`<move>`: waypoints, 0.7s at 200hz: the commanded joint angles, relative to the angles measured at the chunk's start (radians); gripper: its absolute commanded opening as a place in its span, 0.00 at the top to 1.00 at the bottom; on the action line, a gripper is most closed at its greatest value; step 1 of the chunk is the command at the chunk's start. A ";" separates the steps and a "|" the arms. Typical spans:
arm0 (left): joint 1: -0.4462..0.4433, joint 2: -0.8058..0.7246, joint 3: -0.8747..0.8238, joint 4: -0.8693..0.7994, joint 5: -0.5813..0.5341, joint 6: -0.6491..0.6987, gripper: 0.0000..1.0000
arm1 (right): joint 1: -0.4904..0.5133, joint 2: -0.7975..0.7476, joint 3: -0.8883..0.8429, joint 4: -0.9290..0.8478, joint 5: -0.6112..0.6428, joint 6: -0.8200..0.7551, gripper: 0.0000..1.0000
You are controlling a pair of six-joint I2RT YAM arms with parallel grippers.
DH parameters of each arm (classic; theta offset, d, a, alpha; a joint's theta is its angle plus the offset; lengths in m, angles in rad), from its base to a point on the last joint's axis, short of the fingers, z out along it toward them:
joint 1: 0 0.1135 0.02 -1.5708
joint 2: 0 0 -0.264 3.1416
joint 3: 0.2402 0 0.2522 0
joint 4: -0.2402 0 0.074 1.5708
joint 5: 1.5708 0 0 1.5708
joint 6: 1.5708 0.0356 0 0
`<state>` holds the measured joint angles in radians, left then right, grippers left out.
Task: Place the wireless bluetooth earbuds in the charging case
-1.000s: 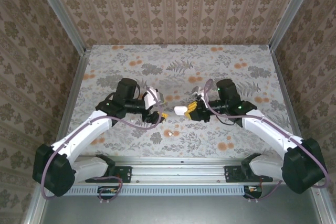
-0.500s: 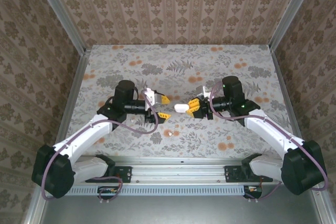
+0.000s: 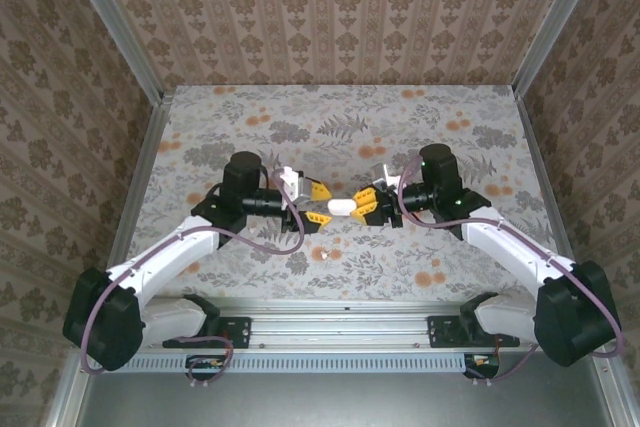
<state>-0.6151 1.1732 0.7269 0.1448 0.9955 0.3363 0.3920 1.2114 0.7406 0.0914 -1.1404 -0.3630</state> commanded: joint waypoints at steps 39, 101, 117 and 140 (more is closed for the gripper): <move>-0.023 0.009 0.041 -0.004 0.040 0.017 0.52 | 0.021 0.031 0.051 0.046 -0.061 0.008 0.79; -0.023 0.013 0.059 -0.033 0.051 0.023 0.64 | 0.027 0.031 0.056 0.046 -0.052 0.013 0.79; -0.021 0.009 0.064 -0.046 0.045 0.028 0.67 | 0.029 0.028 0.056 0.042 -0.050 0.013 0.78; -0.020 0.009 0.066 -0.051 0.040 0.035 0.73 | 0.029 0.029 0.056 0.039 -0.050 0.008 0.78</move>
<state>-0.6334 1.1812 0.7616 0.1165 1.0096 0.3439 0.4164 1.2377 0.7673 0.1135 -1.1614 -0.3599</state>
